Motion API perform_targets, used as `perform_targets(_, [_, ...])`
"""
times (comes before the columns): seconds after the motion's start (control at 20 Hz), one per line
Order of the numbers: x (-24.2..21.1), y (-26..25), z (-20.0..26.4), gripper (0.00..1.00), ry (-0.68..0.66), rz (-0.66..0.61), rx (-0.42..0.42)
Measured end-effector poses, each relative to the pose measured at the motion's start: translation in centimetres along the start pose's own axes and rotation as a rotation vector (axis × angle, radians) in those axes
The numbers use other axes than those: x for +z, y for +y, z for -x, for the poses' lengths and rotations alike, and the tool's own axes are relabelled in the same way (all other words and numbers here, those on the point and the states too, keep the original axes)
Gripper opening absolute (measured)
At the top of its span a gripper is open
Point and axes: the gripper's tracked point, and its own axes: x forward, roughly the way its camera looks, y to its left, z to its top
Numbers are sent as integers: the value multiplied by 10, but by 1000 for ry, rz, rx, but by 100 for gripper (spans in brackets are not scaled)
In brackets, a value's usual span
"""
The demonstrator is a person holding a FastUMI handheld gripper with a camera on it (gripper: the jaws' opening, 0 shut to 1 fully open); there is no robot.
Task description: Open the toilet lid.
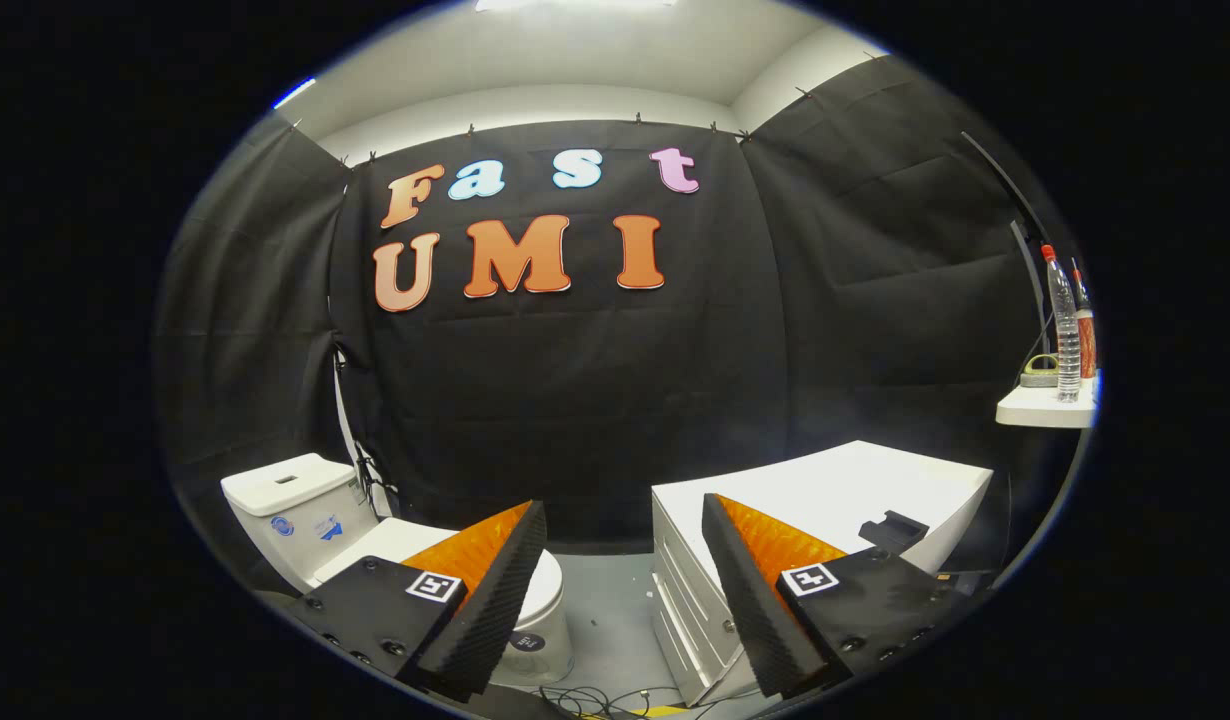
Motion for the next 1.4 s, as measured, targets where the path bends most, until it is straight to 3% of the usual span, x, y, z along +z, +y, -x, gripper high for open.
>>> perform_targets(0.2, [8,-4,-7,100,-23,21,-27])
perform_targets(0.45, [-8,38,-50,98,13,-7,15])
perform_targets(0.7, [-69,114,-81,98,160,-179,120])
perform_targets(1.0, [-166,146,-97,98,311,-310,125])
perform_targets(1.15, [-229,145,-100,98,443,-389,105])
perform_targets(1.4, [-333,156,-65,99,885,-597,89])
